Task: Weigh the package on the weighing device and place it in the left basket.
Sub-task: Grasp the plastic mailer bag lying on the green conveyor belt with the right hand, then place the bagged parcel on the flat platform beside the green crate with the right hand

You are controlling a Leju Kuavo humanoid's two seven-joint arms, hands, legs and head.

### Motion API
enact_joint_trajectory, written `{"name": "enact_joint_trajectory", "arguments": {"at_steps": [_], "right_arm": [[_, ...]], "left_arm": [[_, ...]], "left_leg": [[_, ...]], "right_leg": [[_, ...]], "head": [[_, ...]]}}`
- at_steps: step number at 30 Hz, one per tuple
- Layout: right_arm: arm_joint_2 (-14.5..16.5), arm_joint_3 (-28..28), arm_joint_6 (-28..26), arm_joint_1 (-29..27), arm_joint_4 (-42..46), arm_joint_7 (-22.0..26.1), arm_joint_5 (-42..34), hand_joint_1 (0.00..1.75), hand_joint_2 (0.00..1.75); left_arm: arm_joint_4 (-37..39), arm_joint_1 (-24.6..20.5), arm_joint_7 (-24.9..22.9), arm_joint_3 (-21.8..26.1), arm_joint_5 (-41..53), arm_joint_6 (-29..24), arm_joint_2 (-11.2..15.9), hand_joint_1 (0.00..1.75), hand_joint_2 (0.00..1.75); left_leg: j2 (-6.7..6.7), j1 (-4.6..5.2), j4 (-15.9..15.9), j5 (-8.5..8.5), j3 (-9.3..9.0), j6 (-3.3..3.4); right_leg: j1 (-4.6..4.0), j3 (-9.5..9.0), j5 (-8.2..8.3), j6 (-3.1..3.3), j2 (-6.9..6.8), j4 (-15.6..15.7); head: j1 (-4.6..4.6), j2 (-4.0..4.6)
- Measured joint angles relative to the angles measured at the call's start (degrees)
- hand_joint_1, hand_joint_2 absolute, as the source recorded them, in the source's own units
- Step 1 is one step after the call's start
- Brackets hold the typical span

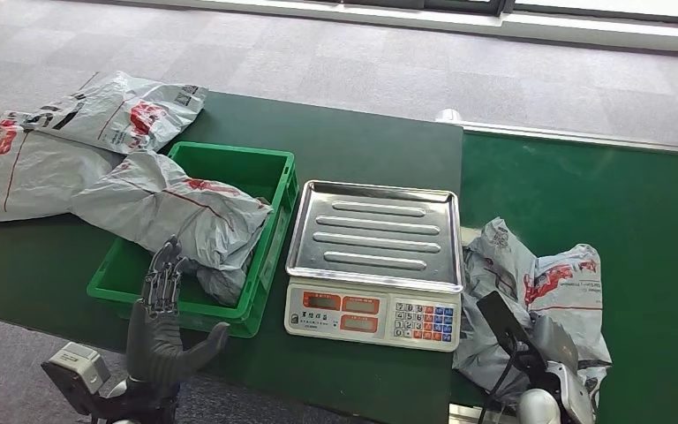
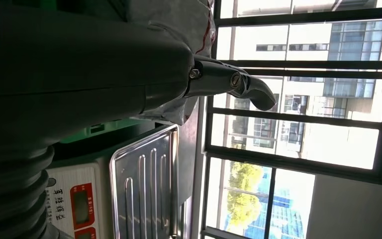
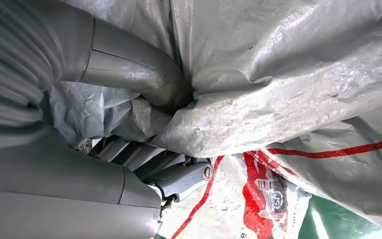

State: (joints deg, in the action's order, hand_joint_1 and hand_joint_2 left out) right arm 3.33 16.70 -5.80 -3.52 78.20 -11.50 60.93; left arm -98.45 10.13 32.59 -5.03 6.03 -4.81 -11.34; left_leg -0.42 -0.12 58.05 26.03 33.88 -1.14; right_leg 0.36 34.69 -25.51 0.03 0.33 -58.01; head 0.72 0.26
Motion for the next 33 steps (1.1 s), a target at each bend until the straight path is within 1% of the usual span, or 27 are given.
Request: {"name": "enact_joint_trajectory", "arguments": {"at_steps": [2, 4, 6, 8, 10, 12, 14, 17, 19, 21, 22, 23, 24, 26, 27, 28, 30, 31, 33], "right_arm": [[0.0, 0.0, -2.5, -0.2, 0.3, 2.1, -1.2, 1.75, 1.75], [0.0, 0.0, -8.6, -0.5, 1.6, 7.4, -4.8, 1.75, 1.75], [0.2, 0.0, -16.8, -1.3, 4.5, 15.5, -11.6, 1.75, 1.75], [0.5, 0.0, -24.6, -2.1, 8.6, 25.1, -20.9, 1.75, 1.75], [1.1, 0.2, -29.7, -3.1, 13.1, 33.9, -31.0, 1.75, 1.75], [1.7, 0.7, -31.9, -3.9, 17.0, 40.3, -40.3, 1.75, 1.75], [2.2, 1.4, -32.4, -4.6, 20.0, 44.2, -45.8, 1.75, 1.75], [2.5, 2.0, -33.3, -5.2, 23.6, 48.9, -47.5, 1.75, 1.75], [2.8, 1.9, -33.8, -5.0, 25.9, 50.7, -47.2, 1.75, 1.75], [3.1, 1.3, -33.5, -4.0, 27.6, 50.1, -46.2, 1.75, 1.75], [3.0, 0.6, -32.6, -2.9, 28.0, 48.1, -45.1, 1.75, 1.75], [2.8, -0.5, -30.5, -1.4, 28.0, 44.3, -43.3, 1.75, 1.75], [2.3, -1.9, -26.9, 0.7, 27.3, 39.1, -40.8, 1.75, 1.75], [0.6, -5.8, -16.5, 6.5, 23.8, 27.7, -35.3, 1.75, 1.75], [-0.2, -8.1, -10.6, 10.2, 20.6, 23.5, -33.2, 1.75, 1.75], [-0.8, -10.5, -5.1, 14.2, 16.6, 20.7, -31.9, 1.75, 1.75], [-1.0, -15.9, 3.1, 22.6, 6.1, 18.5, -30.4, 1.75, 1.75], [-0.6, -18.5, 5.3, 26.7, 0.2, 18.3, -29.6, 1.75, 1.75], [0.9, -22.9, 7.3, 33.7, -11.2, 18.5, -28.3, 1.75, 1.75]], "left_arm": [[-0.1, 0.0, 0.0, 0.0, 0.0, 0.0, 0.0, 0.0, 1.75], [-0.2, 0.2, 0.3, 0.0, 0.0, 0.0, 0.0, 0.0, 1.75], [-0.2, 0.4, 1.0, 0.0, 0.0, -0.2, -0.1, 0.0, 1.75], [0.0, 0.6, 2.0, 0.0, -0.4, -0.8, -0.1, 0.0, 1.75], [0.3, 0.6, 2.9, 0.0, -1.1, -1.6, -0.1, 0.0, 1.75], [0.8, 0.5, 3.6, 0.0, -1.9, -2.2, -0.1, 0.0, 1.75], [1.3, 0.2, 4.1, -0.1, -2.5, -2.5, -0.1, 0.0, 1.75], [2.0, -0.3, 5.0, -0.2, -3.1, -2.9, -0.1, 0.0, 1.75], [2.4, -0.6, 5.6, -0.5, -3.4, -3.1, -0.1, 0.0, 1.75], [2.9, -0.8, 6.1, -0.8, -3.5, -3.5, -0.1, 0.0, 1.75], [3.1, -0.9, 6.4, -1.0, -3.4, -3.8, -0.1, 0.0, 1.75], [3.3, -1.1, 6.6, -1.1, -3.4, -4.0, -0.1, 0.0, 1.75], [3.4, -1.3, 6.8, -1.2, -3.3, -4.1, -0.1, 0.0, 1.75], [3.7, -2.1, 7.1, -1.3, -3.1, -3.9, 0.0, 0.0, 1.75], [3.8, -2.7, 7.0, -1.4, -2.9, -3.8, 0.0, 0.0, 1.75], [4.0, -3.4, 6.9, -1.4, -2.8, -3.6, 0.1, 0.0, 1.75], [4.3, -4.9, 6.5, -1.4, -2.6, -3.4, 0.2, 0.0, 1.75], [4.5, -5.5, 6.2, -1.4, -2.4, -3.4, 0.2, 0.0, 1.75], [4.8, -6.4, 5.8, -1.4, -2.2, -3.5, 0.2, 0.0, 1.75]], "left_leg": [[0.0, 0.0, 0.0, 0.0, 0.01, 0.0], [-0.01, 0.01, 0.0, 0.0, 0.03, 0.0], [-0.02, 0.03, 0.0, 0.0, 0.03, 0.0], [-0.02, 0.03, 0.0, 0.01, 0.02, 0.01], [-0.01, 0.03, 0.0, 0.03, 0.01, 0.02], [0.0, 0.03, 0.0, 0.07, 0.0, 0.02], [0.01, 0.04, 0.0, 0.08, 0.0, 0.02], [0.01, 0.05, 0.0, 0.08, 0.01, 0.02], [0.02, 0.05, 0.0, 0.07, 0.02, 0.02], [0.03, 0.05, 0.0, 0.08, 0.19, 0.02], [0.06, 0.05, 0.0, 0.1, 0.28, 0.01], [0.12, 0.05, 0.0, 0.12, 0.36, 0.0], [0.21, 0.05, 0.0, 0.13, 0.37, -0.01], [0.41, 0.05, 0.0, 0.07, 0.38, -0.02], [0.5, 0.04, 0.0, -0.01, 0.39, -0.01], [0.55, 0.04, 0.0, -0.1, 0.41, -0.01], [0.59, 0.01, 0.0, -0.31, 0.31, -0.02], [0.53, -0.01, 0.0, -0.44, 0.23, -0.03], [0.23, -0.06, 0.0, -0.71, 0.16, -0.14]], "right_leg": [[0.0, 0.0, 0.0, 0.0, 0.0, 0.0], [0.02, 0.02, 0.0, 0.0, -0.01, 0.0], [0.03, 0.03, 0.0, 0.0, -0.02, 0.0], [0.03, 0.04, -0.01, -0.01, -0.02, 0.0], [0.03, 0.04, -0.03, -0.01, -0.01, 0.0], [0.03, 0.04, -0.05, -0.01, -0.01, 0.0], [0.03, 0.04, -0.06, -0.02, -0.02, 0.0], [0.05, 0.02, -0.05, -0.03, -0.01, 0.0], [0.05, 0.0, -0.04, -0.04, -0.01, 0.0], [0.05, -0.05, -0.03, -0.03, 0.01, 0.0], [0.05, -0.08, -0.03, -0.03, 0.05, 0.0], [0.05, -0.1, -0.01, -0.02, 0.12, 0.0], [0.05, -0.09, 0.03, -0.01, 0.22, 0.0], [0.05, -0.05, 0.17, -0.01, 0.44, 0.0], [0.04, -0.01, 0.27, -0.02, 0.52, 0.0], [0.04, 0.03, 0.36, 0.0, 0.56, 0.0], [0.03, 0.1, 0.52, 0.03, 0.59, 0.0], [0.01, 0.14, 0.58, 0.03, 0.56, 0.0], [-0.04, 0.23, 0.69, 0.09, 0.31, 0.0]], "head": [[0.0, 0.0], [0.0, 0.0], [0.0, 0.0], [0.0, 0.0], [0.0, 0.0], [0.0, 0.0], [0.0, 0.0], [0.0, 0.0], [0.0, 0.0], [0.0, 0.0], [0.0, 0.0], [0.0, 0.0], [0.0, 0.0], [0.0, 0.0], [0.0, 0.0], [0.0, 0.0], [-0.01, 0.0], [-0.01, 0.0], [-0.01, 0.0]]}}
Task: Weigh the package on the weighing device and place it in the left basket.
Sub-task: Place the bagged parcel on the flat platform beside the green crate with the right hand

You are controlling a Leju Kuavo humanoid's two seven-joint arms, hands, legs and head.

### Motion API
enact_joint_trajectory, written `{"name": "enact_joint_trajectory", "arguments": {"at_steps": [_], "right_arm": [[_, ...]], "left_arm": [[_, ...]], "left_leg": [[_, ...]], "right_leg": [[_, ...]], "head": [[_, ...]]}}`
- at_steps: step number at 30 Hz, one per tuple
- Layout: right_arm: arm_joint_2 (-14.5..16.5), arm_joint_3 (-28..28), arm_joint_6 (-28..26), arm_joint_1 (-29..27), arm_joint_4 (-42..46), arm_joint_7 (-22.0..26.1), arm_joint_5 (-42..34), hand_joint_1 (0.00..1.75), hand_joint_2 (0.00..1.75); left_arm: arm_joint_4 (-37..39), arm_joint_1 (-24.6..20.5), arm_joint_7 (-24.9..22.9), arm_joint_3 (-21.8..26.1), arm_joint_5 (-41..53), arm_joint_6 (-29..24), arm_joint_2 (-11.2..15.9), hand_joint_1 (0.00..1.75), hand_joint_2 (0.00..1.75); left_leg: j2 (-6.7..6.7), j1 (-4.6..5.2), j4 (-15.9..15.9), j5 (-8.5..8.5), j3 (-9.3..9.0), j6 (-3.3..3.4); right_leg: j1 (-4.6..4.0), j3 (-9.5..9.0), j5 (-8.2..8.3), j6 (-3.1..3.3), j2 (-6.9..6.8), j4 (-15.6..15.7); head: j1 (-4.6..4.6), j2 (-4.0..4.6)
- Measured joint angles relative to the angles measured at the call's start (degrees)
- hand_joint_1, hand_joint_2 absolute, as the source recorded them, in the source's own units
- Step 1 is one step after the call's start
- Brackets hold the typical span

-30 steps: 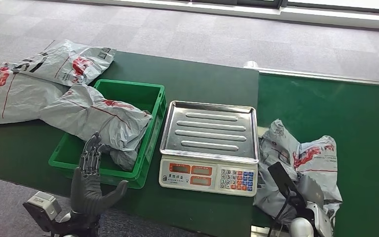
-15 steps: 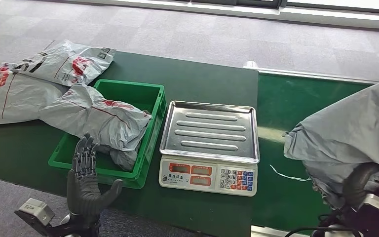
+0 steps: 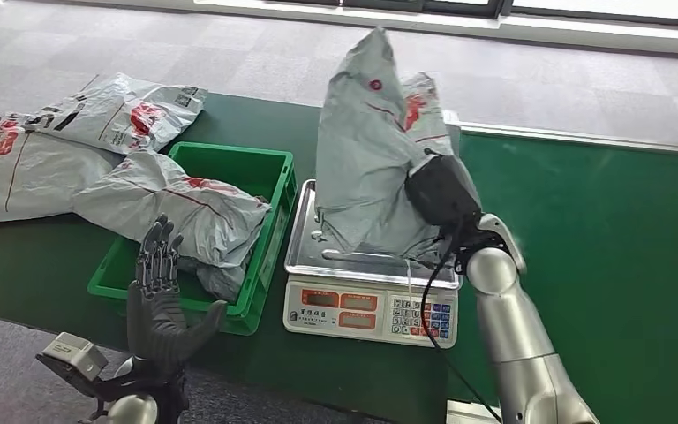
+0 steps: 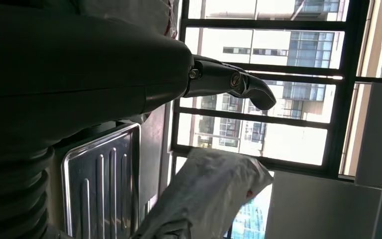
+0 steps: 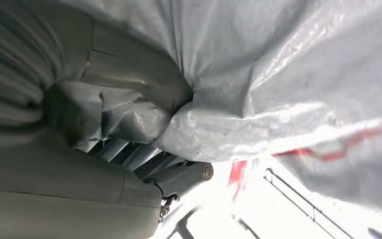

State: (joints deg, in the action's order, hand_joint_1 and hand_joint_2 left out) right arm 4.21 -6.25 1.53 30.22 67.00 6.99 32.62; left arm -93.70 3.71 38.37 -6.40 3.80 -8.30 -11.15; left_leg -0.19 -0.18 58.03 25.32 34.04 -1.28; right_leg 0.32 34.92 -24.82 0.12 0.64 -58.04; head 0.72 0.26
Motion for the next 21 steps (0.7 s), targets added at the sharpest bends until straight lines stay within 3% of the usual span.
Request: {"name": "enact_joint_trajectory", "arguments": {"at_steps": [6, 14, 15, 18, 19, 21], "right_arm": [[5.0, -7.9, 0.5, 11.3, -21.6, 0.5, 1.2, 1.75, 1.75], [6.9, -10.5, 0.8, 15.1, -30.2, 0.6, 1.3, 1.75, 1.75], [7.0, -10.6, 1.2, 15.4, -30.8, 0.6, 1.4, 1.56, 1.75], [7.8, -11.5, 2.7, 16.0, -32.5, 0.4, 2.2, 0.25, 1.75], [8.1, -12.0, 3.1, 16.1, -33.2, 0.3, 2.6, 0.0, 1.75], [8.7, -12.9, 3.4, 16.1, -34.4, 0.0, 3.3, 0.0, 1.75]], "left_arm": [[0.4, -1.3, -1.0, 0.3, 0.2, -0.6, 0.2, 0.0, 1.75], [0.6, -1.9, -1.2, 0.5, 0.2, -0.6, 0.5, 0.0, 1.75], [0.6, -1.9, -1.2, 0.5, 0.2, -0.7, 0.5, 0.0, 1.75], [0.5, -1.9, -1.3, 0.7, 0.2, -0.9, 0.6, 0.0, 1.75], [0.5, -1.9, -1.4, 0.8, 0.2, -1.0, 0.6, 0.0, 1.75], [0.5, -1.9, -1.6, 1.2, 0.2, -1.3, 0.6, 0.0, 1.75]], "left_leg": [[-0.52, -0.13, 0.0, -0.15, 0.28, -0.16], [-0.51, -0.04, 0.0, -0.11, 0.45, -0.11], [-0.51, -0.03, 0.0, -0.11, 0.45, -0.11], [-0.48, -0.03, 0.0, -0.11, 0.44, -0.11], [-0.47, -0.03, 0.0, -0.11, 0.43, -0.11], [-0.47, -0.04, 0.0, -0.11, 0.44, -0.11]], "right_leg": [[-0.11, 0.19, 0.0, 0.15, -0.45, 0.0], [-0.07, 0.34, 0.0, 0.13, -0.45, 0.0], [-0.06, 0.34, 0.0, 0.12, -0.44, 0.0], [-0.06, 0.35, 0.01, 0.11, -0.42, 0.0], [-0.06, 0.35, 0.01, 0.11, -0.41, 0.0], [-0.06, 0.36, 0.01, 0.11, -0.41, 0.0]], "head": [[0.0, 0.0], [0.01, 0.0], [0.01, 0.0], [0.01, 0.0], [0.0, 0.0], [0.0, 0.0]]}}
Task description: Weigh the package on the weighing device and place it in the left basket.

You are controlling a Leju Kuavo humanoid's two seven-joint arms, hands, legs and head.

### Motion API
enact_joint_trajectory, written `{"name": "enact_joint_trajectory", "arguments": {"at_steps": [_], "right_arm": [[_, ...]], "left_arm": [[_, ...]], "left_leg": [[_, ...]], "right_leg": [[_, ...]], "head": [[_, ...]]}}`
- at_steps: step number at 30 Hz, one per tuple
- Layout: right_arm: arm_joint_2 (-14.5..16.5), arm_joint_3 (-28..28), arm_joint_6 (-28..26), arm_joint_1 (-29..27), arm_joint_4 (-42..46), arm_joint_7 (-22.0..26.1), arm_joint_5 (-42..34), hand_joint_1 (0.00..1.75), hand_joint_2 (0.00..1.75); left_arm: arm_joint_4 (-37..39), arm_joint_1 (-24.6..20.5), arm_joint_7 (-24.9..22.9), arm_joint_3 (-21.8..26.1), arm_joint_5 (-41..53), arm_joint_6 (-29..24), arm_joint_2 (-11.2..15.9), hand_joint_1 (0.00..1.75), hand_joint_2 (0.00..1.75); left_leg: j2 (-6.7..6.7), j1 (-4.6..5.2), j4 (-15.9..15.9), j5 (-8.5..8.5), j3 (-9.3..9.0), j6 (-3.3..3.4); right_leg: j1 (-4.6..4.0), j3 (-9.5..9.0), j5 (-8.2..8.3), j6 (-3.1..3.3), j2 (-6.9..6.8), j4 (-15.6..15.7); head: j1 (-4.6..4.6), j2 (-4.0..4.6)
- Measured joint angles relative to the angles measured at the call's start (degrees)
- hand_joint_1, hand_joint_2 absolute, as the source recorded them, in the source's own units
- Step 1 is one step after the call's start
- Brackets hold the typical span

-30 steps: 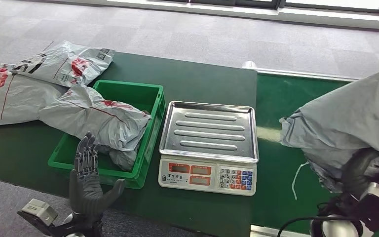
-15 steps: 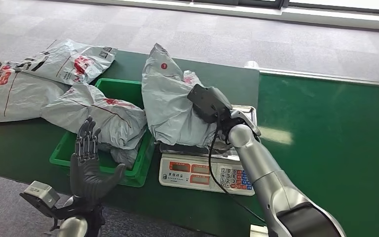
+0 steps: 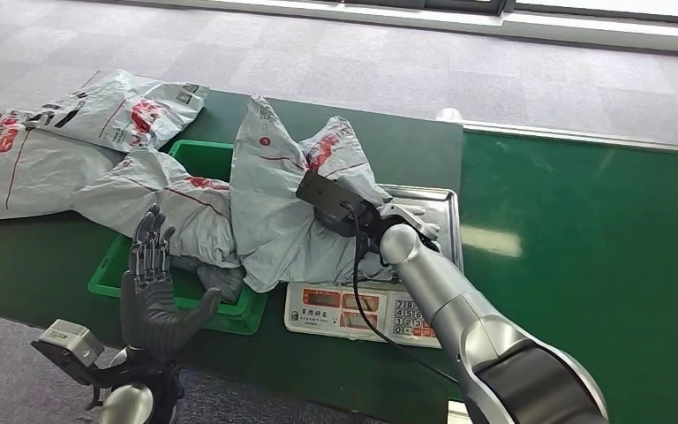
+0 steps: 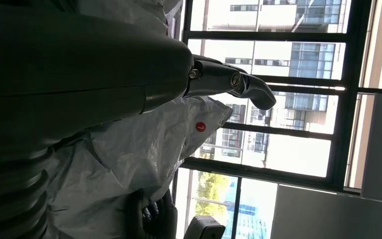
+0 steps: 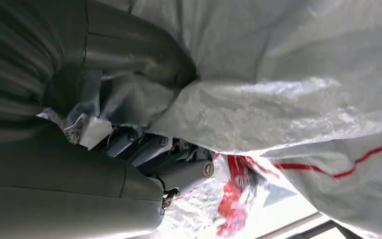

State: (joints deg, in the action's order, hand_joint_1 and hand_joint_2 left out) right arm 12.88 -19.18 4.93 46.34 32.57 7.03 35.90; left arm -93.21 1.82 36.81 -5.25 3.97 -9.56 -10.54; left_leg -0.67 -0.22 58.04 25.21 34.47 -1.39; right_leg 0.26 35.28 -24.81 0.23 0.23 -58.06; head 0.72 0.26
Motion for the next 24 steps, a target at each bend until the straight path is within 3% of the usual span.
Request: {"name": "enact_joint_trajectory", "arguments": {"at_steps": [8, 14, 16, 18, 20, 24], "right_arm": [[0.3, -1.5, 0.3, -0.8, -1.8, 4.0, -3.5, 0.0, 1.75], [0.0, 1.3, -7.7, -4.7, 6.0, 12.5, -15.1, 0.0, 1.75], [-0.4, 2.9, -10.3, -6.1, 9.9, 13.6, -18.7, 0.0, 0.87], [-0.9, 4.3, -13.2, -7.6, 13.7, 14.2, -20.9, 0.0, 0.87], [-1.6, 5.5, -16.6, -9.4, 17.6, 15.3, -22.3, 0.0, 1.75], [-3.9, 8.6, -27.2, -15.2, 28.4, 21.6, -23.4, 0.0, 1.75]], "left_arm": [[-0.1, 0.1, -0.5, 1.0, 0.8, 0.0, 0.3, 0.0, 1.75], [-0.1, -2.6, -4.6, 1.0, 5.3, 0.8, 0.8, 0.0, 1.75], [0.1, -4.4, -7.4, 0.6, 8.1, 0.5, 0.8, 0.0, 1.75], [0.5, -6.8, -11.4, -0.4, 11.0, 0.0, 0.9, 0.0, 1.75], [1.1, -9.6, -15.2, -1.7, 13.6, -0.5, 0.9, 0.0, 1.75], [3.0, -15.0, -19.8, -5.4, 18.7, -2.7, 1.2, 0.0, 1.75]], "left_leg": [[0.0, -0.01, 0.0, 0.0, 0.0, 0.0], [-0.01, 0.01, 0.0, -0.01, 0.01, 0.0], [-0.01, 0.01, 0.1, -0.01, 0.02, 0.0], [-0.01, 0.01, 0.1, -0.01, 0.03, 0.01], [-0.01, 0.01, 0.1, -0.01, 0.04, 0.01], [-0.05, 0.02, 0.1, -0.01, 0.07, 0.02]], "right_leg": [[-0.01, 0.05, 0.0, 0.01, 0.01, 0.0], [0.0, 0.08, 0.01, -0.01, 0.01, 0.0], [0.0, 0.09, 0.02, -0.02, 0.01, 0.0], [0.0, 0.1, 0.04, -0.04, 0.0, 0.0], [0.0, 0.11, 0.06, -0.07, 0.0, 0.0], [0.01, 0.09, 0.08, -0.09, -0.02, 0.0]], "head": [[0.0, 0.0], [0.0, 0.0], [0.01, 0.0], [0.0, 0.0], [-0.01, 0.0], [0.01, 0.0]]}}
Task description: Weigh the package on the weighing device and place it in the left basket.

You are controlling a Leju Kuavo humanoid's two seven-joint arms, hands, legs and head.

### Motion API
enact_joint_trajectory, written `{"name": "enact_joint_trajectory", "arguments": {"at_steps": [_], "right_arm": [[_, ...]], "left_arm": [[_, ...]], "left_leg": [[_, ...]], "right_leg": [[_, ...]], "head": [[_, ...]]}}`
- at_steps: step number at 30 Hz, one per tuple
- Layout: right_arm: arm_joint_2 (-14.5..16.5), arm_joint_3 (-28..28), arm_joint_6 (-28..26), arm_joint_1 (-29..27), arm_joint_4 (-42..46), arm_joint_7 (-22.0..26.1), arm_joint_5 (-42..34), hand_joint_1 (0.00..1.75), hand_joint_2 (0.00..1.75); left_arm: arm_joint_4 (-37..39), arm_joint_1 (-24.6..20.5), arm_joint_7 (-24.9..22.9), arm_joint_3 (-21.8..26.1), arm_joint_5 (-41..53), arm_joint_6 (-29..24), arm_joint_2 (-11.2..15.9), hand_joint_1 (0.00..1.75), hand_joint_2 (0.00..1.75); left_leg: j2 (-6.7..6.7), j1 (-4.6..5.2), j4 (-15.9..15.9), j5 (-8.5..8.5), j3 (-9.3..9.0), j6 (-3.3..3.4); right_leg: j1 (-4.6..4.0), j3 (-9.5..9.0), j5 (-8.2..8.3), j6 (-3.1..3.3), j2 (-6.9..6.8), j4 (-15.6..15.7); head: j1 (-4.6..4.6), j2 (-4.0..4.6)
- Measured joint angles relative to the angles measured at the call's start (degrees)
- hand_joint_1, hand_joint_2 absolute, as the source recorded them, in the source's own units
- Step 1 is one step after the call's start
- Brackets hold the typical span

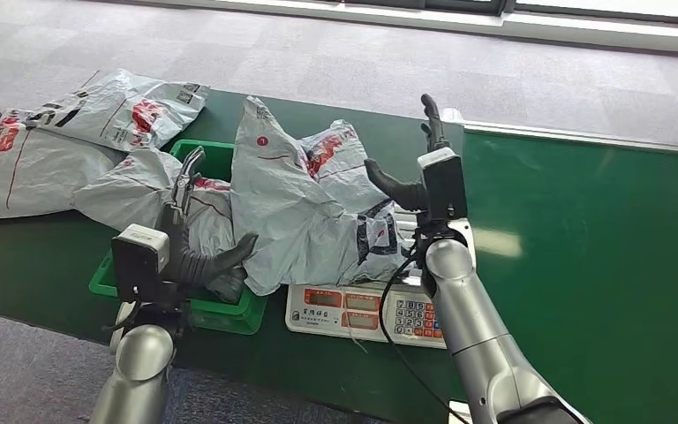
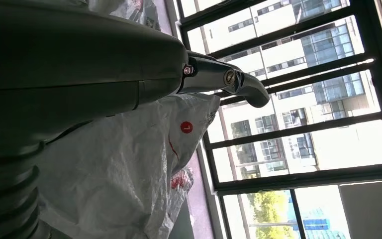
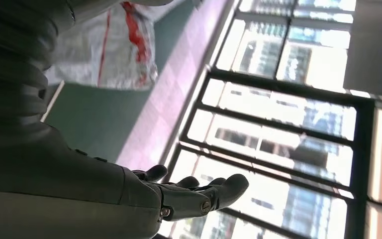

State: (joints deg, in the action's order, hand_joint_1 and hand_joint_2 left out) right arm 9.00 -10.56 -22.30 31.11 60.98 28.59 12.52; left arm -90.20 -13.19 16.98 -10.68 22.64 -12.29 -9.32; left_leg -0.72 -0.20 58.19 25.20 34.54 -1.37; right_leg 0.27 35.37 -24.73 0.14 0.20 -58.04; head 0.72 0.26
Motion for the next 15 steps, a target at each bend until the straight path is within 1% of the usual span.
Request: {"name": "enact_joint_trajectory", "arguments": {"at_steps": [2, 4, 7, 9, 12, 15], "right_arm": [[-1.1, 1.6, -5.3, -3.4, 5.5, 3.0, 0.7, 0.0, 1.75], [-1.9, 3.1, -9.5, -6.6, 10.2, 5.1, 1.5, 0.0, 1.75], [-3.0, 5.1, -12.8, -10.5, 16.0, 6.8, 2.0, 0.0, 1.75], [-3.4, 6.7, -15.4, -13.0, 19.2, 8.9, 1.8, 0.0, 1.75], [-3.8, 10.4, -17.4, -17.5, 24.0, 11.0, -0.4, 0.0, 1.75], [-5.0, 12.5, -16.7, -20.7, 26.5, 10.0, -2.9, 0.0, 1.75]], "left_arm": [[1.0, -2.0, -1.1, -1.8, 2.1, -1.0, 0.1, 0.0, 1.75], [2.1, -3.5, -1.7, -3.3, 3.4, -1.6, 0.2, 0.0, 1.75], [3.5, -5.2, -2.2, -5.2, 4.3, -1.9, 0.2, 0.0, 1.75], [4.5, -6.4, -3.0, -6.3, 4.9, -1.7, 0.2, 0.0, 1.75], [7.3, -9.1, -5.1, -8.0, 5.9, -1.1, 0.2, 0.0, 1.75], [12.2, -12.9, -7.0, -9.5, 6.8, 0.7, -0.1, 0.0, 1.75]], "left_leg": [[0.02, 0.02, 0.0, 0.04, 0.01, 0.03], [0.09, 0.03, 0.0, 0.09, 0.01, 0.07], [0.16, 0.03, 0.0, 0.12, 0.03, 0.1], [0.19, 0.03, 0.0, 0.13, 0.02, 0.11], [0.09, 0.03, 0.0, 0.15, 0.07, 0.16], [0.12, 0.04, 0.0, 0.15, 0.07, 0.16]], "right_leg": [[0.02, 0.01, 0.0, 0.0, 0.03, 0.0], [0.03, 0.04, -0.01, -0.01, 0.08, 0.0], [0.03, 0.08, -0.01, -0.01, 0.13, 0.0], [0.02, 0.1, -0.03, -0.02, 0.13, 0.0], [0.02, 0.06, -0.08, -0.08, 0.02, 0.0], [0.04, 0.09, -0.06, -0.11, 0.06, 0.0]], "head": [[0.0, 0.0], [0.0, 0.0], [-0.01, 0.0], [-0.01, 0.0], [-0.01, 0.0], [0.01, 0.0]]}}
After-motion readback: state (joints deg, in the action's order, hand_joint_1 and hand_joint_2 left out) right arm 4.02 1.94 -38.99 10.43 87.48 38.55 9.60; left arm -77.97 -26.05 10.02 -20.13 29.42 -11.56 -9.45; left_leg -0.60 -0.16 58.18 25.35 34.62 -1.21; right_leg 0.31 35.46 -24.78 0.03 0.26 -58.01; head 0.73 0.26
